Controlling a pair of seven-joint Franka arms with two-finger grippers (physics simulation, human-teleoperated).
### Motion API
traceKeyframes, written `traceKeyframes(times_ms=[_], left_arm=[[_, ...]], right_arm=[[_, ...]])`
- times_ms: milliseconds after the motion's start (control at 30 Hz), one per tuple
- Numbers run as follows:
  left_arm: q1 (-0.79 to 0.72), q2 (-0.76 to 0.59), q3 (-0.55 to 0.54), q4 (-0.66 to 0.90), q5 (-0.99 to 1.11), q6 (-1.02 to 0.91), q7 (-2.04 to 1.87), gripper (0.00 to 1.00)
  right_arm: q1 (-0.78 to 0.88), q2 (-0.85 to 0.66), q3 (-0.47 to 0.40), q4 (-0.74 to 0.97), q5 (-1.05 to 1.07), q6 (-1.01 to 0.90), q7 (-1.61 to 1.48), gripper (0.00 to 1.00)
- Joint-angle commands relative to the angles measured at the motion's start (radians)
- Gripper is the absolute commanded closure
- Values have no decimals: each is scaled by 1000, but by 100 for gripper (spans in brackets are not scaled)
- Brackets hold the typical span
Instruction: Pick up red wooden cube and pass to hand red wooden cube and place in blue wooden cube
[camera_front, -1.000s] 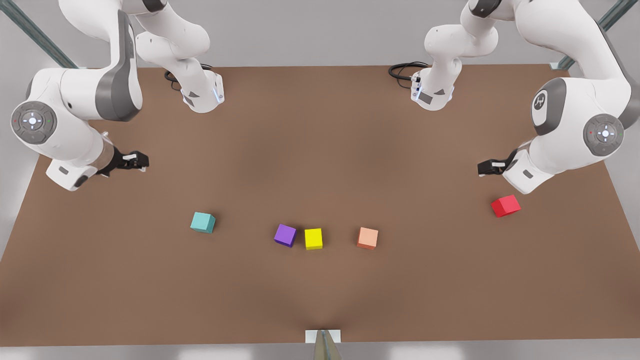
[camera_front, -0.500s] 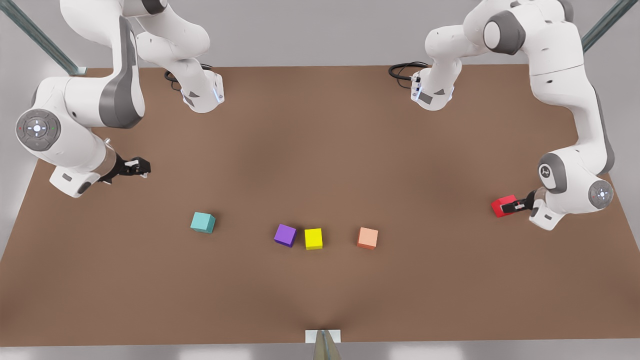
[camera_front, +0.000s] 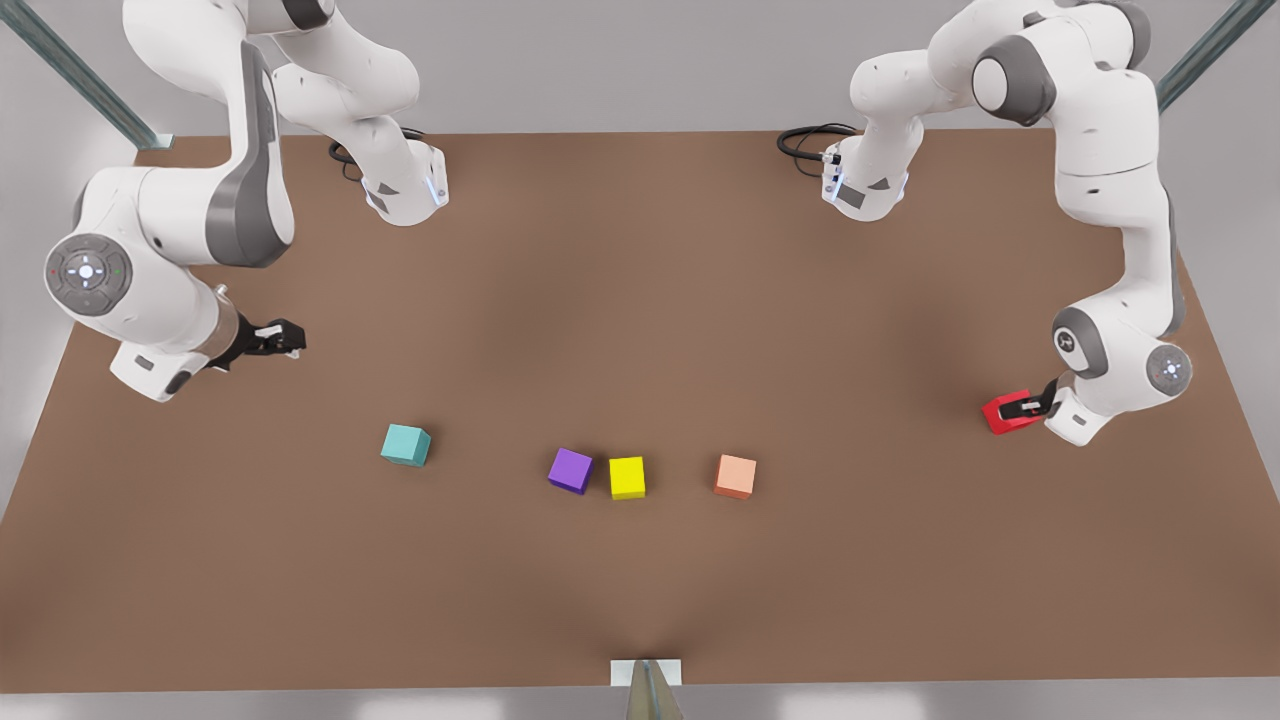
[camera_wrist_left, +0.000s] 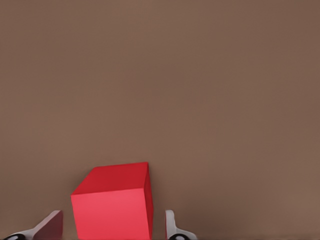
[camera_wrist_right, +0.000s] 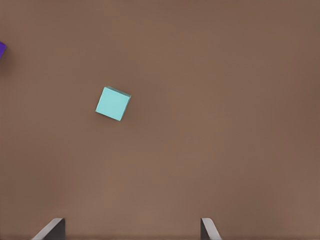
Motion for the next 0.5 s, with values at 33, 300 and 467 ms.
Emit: traceKeyframes(times_ms=[33, 300, 467], left_arm=[[0, 20, 0, -5, -2, 71, 153, 0], [18, 68, 0, -5, -28, 110, 140, 0], [15, 90, 0, -3, -32, 113, 140, 0]], right_arm=[[1, -1, -1, -1, 4, 11, -8, 0], [-1, -1, -1, -21, 2, 31, -8, 0], [-1, -1, -1, -21, 4, 32, -8, 0]])
